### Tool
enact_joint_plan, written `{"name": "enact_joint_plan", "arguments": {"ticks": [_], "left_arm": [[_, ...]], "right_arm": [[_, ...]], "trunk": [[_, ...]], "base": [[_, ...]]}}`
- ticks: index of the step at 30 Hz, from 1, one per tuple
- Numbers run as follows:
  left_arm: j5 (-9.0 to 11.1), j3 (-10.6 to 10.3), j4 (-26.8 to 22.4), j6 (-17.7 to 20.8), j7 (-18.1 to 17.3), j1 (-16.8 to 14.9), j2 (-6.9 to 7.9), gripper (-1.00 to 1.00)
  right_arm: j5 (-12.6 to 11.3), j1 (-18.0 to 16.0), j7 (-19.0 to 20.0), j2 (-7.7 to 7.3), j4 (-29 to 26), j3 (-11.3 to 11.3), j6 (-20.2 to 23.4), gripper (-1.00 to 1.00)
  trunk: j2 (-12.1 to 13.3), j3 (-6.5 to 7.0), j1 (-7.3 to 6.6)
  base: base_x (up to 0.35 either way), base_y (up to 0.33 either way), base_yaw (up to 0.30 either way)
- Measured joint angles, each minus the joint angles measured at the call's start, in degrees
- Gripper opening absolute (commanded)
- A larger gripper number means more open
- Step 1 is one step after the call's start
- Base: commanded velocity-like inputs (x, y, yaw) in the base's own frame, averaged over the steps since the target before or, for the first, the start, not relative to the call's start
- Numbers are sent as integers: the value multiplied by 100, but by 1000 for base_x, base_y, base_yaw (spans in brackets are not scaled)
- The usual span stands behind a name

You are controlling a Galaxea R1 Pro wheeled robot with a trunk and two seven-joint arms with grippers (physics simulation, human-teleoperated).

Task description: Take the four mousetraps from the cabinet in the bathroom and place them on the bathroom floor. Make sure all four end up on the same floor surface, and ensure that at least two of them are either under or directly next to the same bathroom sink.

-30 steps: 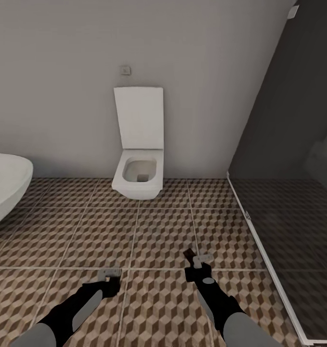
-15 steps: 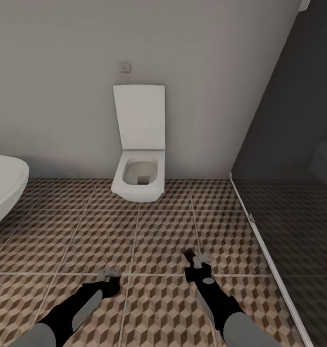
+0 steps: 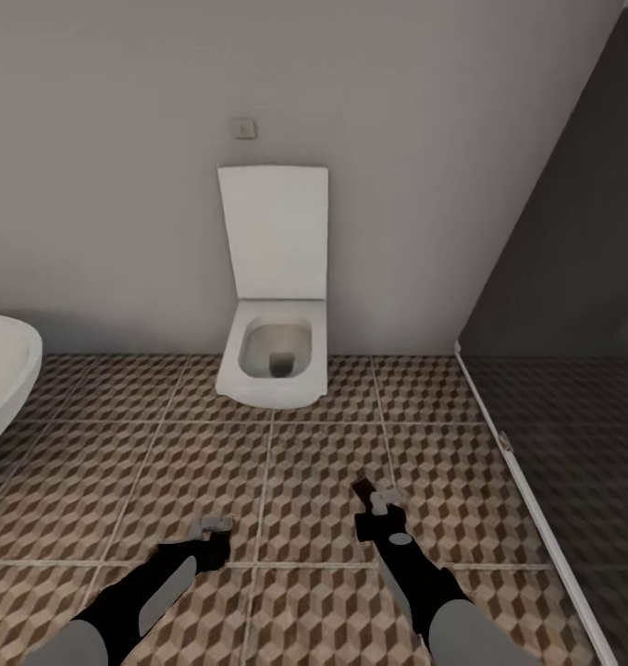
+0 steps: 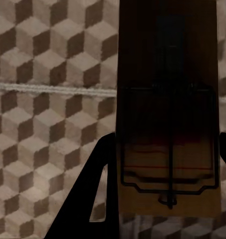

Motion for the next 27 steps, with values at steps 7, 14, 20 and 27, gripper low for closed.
{"name": "enact_joint_plan", "arguments": {"ticks": [7,14,20,27], "left_arm": [[3,0,0,0,0,0,0,-100],[0,-1,14,-1,0,0,0,-100],[-1,-11,3,-1,-1,0,0,-100],[-1,-10,-6,-4,-1,0,0,-100]], "right_arm": [[0,0,0,0,0,0,0,-100],[0,0,-1,0,0,0,0,-100],[0,0,-1,0,0,0,0,-100],[0,0,-1,0,0,0,-1,-100]], "trunk": [[0,-32,0],[0,-64,0],[0,-91,3],[0,-123,3]], "base": [[308,115,0],[307,68,0],[108,7,0],[10,1,0]]}}
